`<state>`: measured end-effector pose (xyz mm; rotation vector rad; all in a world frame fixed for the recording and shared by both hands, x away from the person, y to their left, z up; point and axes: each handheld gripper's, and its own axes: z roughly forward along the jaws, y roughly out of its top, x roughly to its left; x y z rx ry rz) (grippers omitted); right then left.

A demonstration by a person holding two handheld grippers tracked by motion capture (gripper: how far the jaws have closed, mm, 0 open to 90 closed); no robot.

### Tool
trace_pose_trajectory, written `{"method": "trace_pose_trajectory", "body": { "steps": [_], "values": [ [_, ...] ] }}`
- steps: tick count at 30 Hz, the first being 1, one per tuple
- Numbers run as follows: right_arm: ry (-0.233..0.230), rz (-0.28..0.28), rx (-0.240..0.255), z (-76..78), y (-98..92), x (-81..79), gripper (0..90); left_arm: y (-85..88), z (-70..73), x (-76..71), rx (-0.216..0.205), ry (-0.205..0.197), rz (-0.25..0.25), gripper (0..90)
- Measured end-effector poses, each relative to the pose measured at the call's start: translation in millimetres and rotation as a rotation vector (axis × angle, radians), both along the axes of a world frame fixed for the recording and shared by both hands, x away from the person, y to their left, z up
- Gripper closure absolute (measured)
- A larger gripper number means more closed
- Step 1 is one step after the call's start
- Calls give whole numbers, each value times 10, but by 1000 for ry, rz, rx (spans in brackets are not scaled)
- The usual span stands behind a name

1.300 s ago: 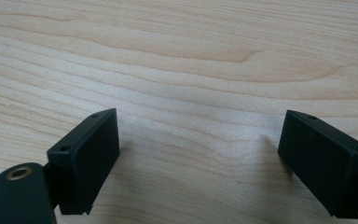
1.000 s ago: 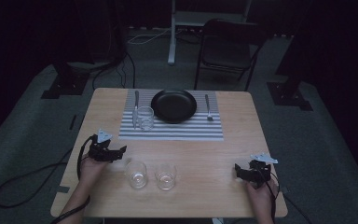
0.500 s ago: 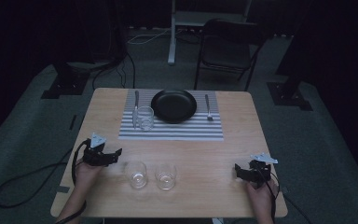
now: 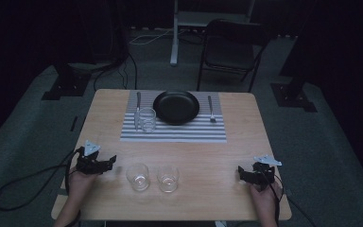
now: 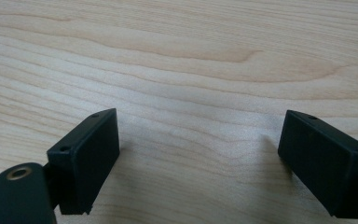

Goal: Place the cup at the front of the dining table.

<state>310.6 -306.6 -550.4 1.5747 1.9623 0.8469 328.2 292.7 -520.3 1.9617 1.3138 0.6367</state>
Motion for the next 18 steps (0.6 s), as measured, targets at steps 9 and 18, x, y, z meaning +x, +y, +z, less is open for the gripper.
{"method": "trace_pose_trajectory", "body": {
  "steps": [9,18],
  "values": [
    [0,0,0,0,0,0,119,187,-6,-152,-18,-25,53,177],
    [1,-1,1,1,1,0,119,243,-45,-260,-24,-32,79,177]
  ]
}}
